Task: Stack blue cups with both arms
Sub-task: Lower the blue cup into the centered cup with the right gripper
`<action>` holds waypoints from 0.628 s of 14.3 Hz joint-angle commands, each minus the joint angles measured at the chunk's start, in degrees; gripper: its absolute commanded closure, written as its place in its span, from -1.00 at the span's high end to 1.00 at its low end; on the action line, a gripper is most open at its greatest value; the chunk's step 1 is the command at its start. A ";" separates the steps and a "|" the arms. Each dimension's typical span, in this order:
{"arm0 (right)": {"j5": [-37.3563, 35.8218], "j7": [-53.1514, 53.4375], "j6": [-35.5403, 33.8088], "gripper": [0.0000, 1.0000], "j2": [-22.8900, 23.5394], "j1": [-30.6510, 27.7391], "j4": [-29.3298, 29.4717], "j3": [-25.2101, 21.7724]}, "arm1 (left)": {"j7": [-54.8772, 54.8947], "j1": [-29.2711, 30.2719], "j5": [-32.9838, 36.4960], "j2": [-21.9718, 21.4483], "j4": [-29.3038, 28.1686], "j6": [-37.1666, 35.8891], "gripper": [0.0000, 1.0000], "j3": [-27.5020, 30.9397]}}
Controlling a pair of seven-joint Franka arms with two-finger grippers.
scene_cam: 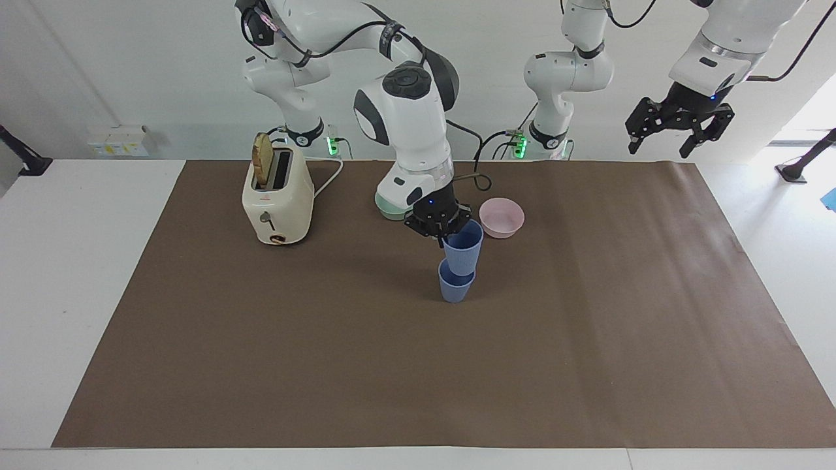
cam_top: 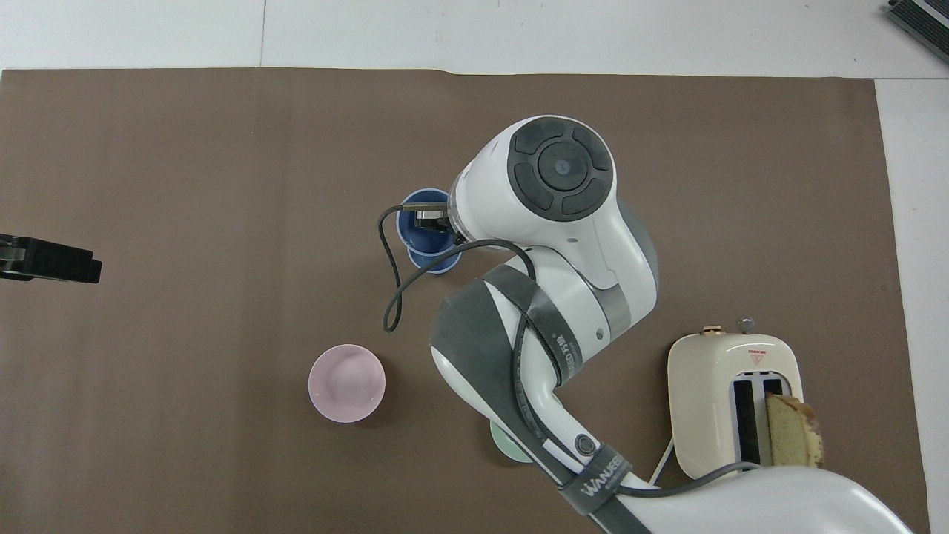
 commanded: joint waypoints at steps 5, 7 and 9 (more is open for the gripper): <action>0.01 0.49 2.21 -1.00 1.48 -0.14 -1.72 0.13 | 0.47 0.86 0.54 -0.41 0.50 -1.20 1.00 -0.59; -0.08 0.49 2.82 -1.00 1.84 -0.06 -2.42 0.13 | 0.47 0.86 0.54 -0.41 0.59 -1.20 1.00 -0.51; -0.08 0.31 3.00 -1.00 1.84 -0.14 -3.03 0.13 | 0.47 0.86 0.54 -0.41 0.59 -1.20 1.00 -0.59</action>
